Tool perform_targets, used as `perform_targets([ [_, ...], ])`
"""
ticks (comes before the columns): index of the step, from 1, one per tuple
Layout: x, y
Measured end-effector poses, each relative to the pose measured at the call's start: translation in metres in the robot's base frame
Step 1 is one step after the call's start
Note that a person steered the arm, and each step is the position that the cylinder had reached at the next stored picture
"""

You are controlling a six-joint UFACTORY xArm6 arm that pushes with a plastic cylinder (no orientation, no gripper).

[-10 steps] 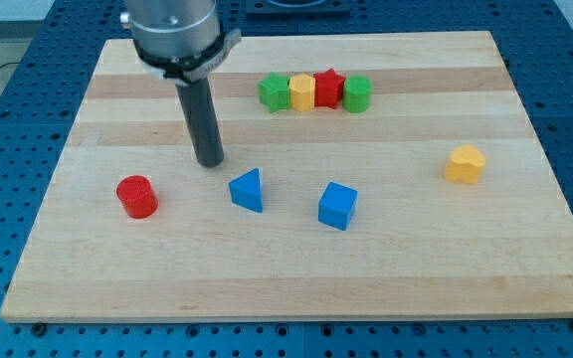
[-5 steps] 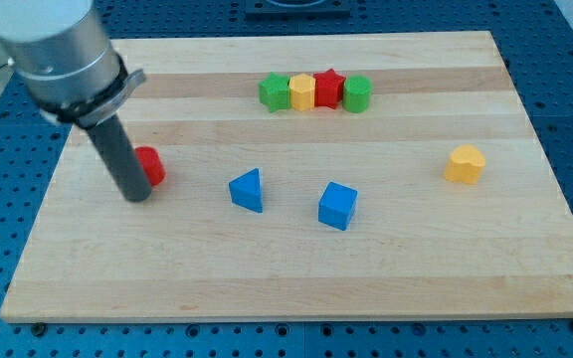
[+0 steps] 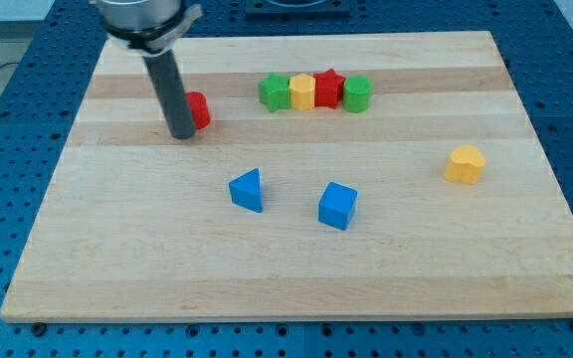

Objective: Place the red circle into a group of blocks

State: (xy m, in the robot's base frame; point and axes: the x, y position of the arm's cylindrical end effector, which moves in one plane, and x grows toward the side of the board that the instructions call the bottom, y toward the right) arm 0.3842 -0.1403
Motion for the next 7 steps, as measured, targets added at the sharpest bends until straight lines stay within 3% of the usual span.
perform_targets([
  [2, -0.001, -0.02],
  [4, -0.034, 0.007],
  [6, -0.043, -0.052],
  [7, -0.056, -0.05],
])
